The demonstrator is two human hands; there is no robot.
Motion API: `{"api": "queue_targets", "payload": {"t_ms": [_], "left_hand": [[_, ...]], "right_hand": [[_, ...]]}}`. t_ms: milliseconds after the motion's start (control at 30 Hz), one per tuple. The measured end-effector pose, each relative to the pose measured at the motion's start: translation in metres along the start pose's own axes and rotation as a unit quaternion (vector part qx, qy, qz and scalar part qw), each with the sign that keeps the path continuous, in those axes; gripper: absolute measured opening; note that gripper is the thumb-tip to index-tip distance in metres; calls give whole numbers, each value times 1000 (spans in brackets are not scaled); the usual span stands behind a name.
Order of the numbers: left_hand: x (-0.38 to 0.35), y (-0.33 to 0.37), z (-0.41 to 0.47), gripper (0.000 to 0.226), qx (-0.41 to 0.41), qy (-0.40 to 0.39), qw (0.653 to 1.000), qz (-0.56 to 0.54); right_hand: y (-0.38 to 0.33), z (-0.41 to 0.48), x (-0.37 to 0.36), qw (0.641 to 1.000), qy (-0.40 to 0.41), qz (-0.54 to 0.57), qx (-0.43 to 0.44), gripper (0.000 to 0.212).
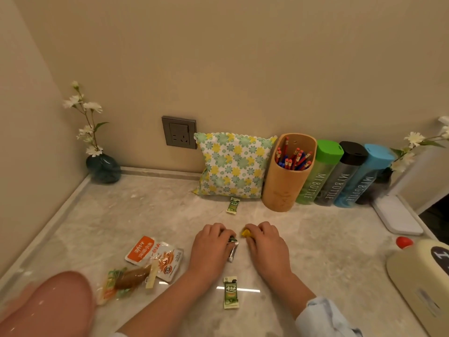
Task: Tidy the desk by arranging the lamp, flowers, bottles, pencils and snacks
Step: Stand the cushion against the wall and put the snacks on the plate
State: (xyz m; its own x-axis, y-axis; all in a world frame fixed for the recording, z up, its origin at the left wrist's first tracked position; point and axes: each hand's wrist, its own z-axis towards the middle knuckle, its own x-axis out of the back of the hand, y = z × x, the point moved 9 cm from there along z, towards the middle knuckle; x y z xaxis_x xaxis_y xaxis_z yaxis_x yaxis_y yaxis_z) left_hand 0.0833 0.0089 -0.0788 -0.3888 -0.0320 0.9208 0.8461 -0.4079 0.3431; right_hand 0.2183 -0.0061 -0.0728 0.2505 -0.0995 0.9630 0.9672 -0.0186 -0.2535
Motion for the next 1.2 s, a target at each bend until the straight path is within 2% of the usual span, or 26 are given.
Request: {"api": "queue_targets", "payload": {"t_ms": [200, 400, 467, 533, 633, 800, 1000, 1200], "left_hand": [[-6, 8, -14, 32, 12, 3, 998, 61], [-16, 12, -16, 32, 45, -15, 991, 123], [-14, 13, -18, 29, 56, -4, 992, 115], [-13, 14, -21, 24, 62, -1, 993, 98], [-9, 15, -23, 18, 74, -8, 994, 85], [0, 14, -28, 21, 105, -17, 990, 92], [51, -20, -62, 25, 236, 96, 965, -59], [118, -76, -113, 18, 297, 192, 930, -104]], "right_hand": [[-4, -4, -6, 998, -18, -49, 36, 33], [-5, -5, -5, 997, -27, -50, 53, 33], [-2, -3, -1, 999, -25, 3, 36, 30], [3, -1, 2, 994, -36, 101, -2, 25], [1, -3, -2, 969, -67, 236, -31, 21], [-10, -9, -4, 927, -90, 361, -46, 29], [-62, -9, 4, 866, -124, 482, -44, 26], [-154, -18, 5, 844, -160, 511, 8, 22]]}}
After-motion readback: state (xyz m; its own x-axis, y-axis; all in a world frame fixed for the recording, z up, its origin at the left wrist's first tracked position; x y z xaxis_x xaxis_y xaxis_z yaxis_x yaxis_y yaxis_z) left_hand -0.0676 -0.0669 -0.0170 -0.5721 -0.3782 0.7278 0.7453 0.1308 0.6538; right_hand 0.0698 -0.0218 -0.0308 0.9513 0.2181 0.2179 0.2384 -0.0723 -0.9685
